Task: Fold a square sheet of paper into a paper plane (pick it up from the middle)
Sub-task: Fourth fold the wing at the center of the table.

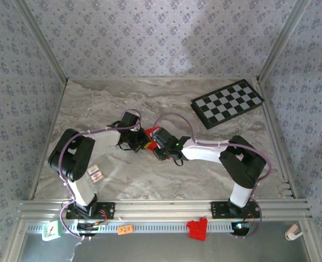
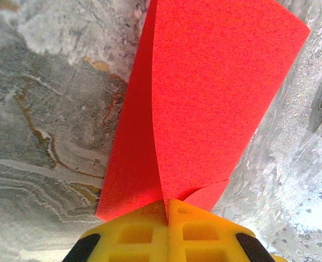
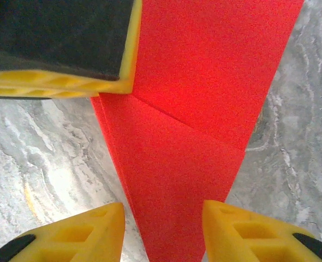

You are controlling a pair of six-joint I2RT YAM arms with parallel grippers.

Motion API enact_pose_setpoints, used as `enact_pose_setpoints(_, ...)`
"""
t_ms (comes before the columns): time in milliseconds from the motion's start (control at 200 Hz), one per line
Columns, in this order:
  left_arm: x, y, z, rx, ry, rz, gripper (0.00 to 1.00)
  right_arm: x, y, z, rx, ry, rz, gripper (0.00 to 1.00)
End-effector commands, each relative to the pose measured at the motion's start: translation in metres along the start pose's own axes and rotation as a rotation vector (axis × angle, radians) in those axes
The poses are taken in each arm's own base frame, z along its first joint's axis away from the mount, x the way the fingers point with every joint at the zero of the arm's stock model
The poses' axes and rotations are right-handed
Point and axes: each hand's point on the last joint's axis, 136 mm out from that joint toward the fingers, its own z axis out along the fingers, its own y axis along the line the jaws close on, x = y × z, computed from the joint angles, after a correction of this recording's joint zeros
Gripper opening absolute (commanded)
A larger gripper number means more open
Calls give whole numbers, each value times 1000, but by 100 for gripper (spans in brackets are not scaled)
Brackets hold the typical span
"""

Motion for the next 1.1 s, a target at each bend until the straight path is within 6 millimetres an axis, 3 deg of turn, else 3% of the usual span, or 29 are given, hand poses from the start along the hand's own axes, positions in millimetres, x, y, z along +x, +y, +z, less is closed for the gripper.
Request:
enact_pose_setpoints(0, 3, -19, -14, 42, -6, 7, 7, 5, 4, 5, -4, 34, -17, 43)
enact_pose_setpoints(375, 2, -19, -17, 49, -4, -9, 8, 13, -4, 11, 33, 66, -7, 37)
enact_pose_setpoints(895, 3, -17, -14, 43, 5, -8, 8, -6, -4, -3, 26, 12, -8, 35)
enact_pose_setpoints(1094, 3, -16, -13, 42, 7, -9, 8, 0, -2, 3, 16, 28, -13, 32)
